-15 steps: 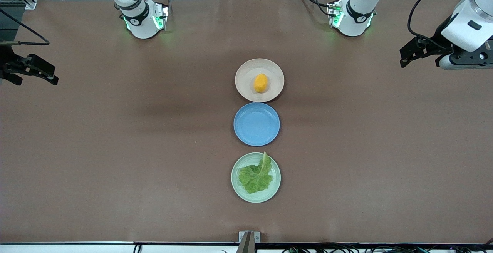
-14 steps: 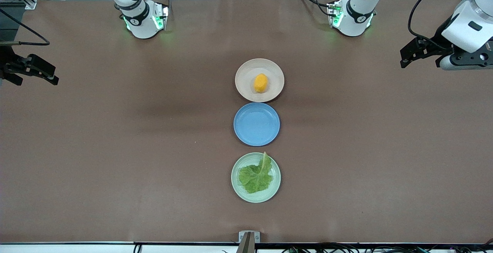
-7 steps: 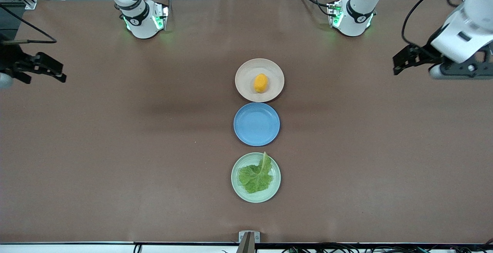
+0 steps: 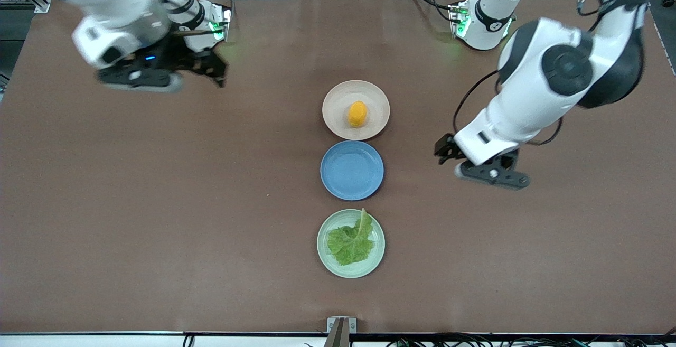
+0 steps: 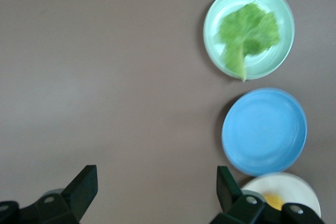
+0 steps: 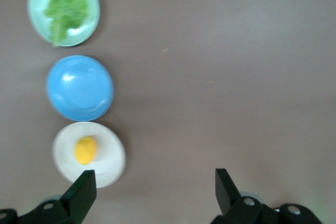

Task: Pick lemon and lettuce from plates
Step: 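Reach the right gripper toward the lemon while the left gripper reaches the lettuce, then grasp the yellow lemon with the right gripper while the left gripper grasps lettuce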

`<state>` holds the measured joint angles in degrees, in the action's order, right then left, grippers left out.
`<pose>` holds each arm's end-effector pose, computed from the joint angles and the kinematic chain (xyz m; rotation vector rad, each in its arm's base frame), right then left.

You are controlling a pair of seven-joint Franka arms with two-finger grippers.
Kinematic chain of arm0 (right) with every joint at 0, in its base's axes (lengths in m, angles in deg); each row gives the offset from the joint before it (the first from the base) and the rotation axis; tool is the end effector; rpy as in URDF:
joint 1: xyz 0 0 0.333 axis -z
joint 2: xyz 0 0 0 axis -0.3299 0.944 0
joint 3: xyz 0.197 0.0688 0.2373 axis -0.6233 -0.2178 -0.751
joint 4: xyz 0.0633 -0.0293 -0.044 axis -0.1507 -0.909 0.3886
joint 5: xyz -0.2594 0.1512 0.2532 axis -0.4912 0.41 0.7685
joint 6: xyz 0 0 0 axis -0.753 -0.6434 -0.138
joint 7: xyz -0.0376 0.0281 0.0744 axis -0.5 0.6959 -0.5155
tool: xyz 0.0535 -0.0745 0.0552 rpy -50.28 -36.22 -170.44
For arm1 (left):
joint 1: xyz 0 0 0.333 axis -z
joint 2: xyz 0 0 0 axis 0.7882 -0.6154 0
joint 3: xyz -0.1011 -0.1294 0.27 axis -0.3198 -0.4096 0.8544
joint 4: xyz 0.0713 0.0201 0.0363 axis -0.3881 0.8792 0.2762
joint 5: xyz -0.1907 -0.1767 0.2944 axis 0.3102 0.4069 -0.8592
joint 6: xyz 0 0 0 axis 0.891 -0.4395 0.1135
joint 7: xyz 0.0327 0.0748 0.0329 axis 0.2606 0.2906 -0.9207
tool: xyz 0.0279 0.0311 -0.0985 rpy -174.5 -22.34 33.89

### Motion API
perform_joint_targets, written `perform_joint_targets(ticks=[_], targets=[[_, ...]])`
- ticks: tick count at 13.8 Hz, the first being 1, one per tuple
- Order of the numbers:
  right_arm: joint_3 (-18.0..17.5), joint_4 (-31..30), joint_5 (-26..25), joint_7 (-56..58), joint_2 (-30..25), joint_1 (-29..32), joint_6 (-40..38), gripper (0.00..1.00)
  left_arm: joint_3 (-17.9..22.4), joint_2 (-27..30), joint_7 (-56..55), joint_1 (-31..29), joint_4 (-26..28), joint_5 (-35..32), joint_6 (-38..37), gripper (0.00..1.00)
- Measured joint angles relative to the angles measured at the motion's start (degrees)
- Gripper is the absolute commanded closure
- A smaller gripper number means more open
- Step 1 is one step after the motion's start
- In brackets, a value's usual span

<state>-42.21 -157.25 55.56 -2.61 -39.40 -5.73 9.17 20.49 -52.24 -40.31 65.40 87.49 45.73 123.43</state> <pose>0.4809 0.3014 0.6220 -3.0364 0.2307 0.0664 0.6220 -0.2705 0.4590 3.0100 -0.3605 0.1354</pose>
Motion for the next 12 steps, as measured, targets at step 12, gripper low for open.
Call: perform_joint_targets(ticks=[12], targets=[[0.16, -18.18, -0.07, -24.86, 11.29, -19.57, 31.99, 0.00, 2.54, -29.10, -0.08, 11.88, -5.95, -4.64, 41.71, 0.31]])
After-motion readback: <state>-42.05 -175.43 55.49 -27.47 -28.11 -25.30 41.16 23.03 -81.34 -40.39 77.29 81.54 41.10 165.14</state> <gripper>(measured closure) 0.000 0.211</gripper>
